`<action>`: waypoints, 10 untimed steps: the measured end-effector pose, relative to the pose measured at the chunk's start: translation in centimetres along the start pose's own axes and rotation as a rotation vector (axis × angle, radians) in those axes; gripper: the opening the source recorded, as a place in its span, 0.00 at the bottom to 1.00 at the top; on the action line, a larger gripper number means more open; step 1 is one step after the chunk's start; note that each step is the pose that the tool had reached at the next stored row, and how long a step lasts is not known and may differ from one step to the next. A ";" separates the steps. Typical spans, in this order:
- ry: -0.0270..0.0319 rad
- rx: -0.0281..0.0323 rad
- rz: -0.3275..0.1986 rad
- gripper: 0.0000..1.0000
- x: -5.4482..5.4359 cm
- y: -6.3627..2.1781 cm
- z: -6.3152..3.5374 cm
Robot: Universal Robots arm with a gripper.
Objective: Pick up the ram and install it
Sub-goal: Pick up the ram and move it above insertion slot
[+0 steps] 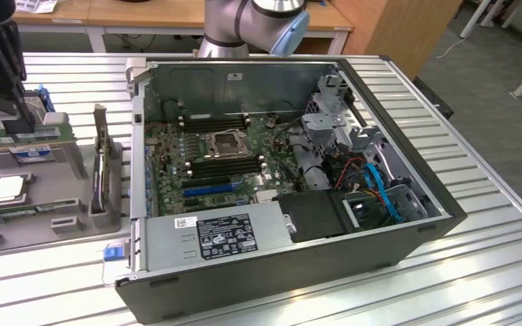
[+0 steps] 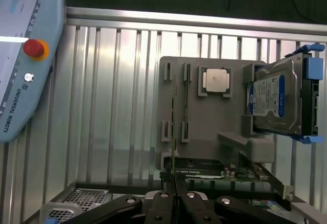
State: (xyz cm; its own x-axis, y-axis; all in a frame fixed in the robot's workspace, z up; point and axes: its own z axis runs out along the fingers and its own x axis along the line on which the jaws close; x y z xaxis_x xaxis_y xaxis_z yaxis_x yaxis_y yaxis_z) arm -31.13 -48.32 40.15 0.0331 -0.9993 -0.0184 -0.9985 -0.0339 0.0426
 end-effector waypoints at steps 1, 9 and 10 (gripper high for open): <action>0.0000 0.0000 0.000 0.11 0.0 -0.14 0.00; 0.0000 -0.0003 0.000 0.11 0.0 -1.08 -0.05; 0.0000 -0.0004 0.000 0.11 0.0 -1.25 -0.05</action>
State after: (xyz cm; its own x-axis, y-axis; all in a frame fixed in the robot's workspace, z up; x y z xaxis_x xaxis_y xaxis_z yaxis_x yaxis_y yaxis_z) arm -29.88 -48.32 40.15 0.0330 -0.9993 -0.0184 -0.9985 -0.0338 0.0430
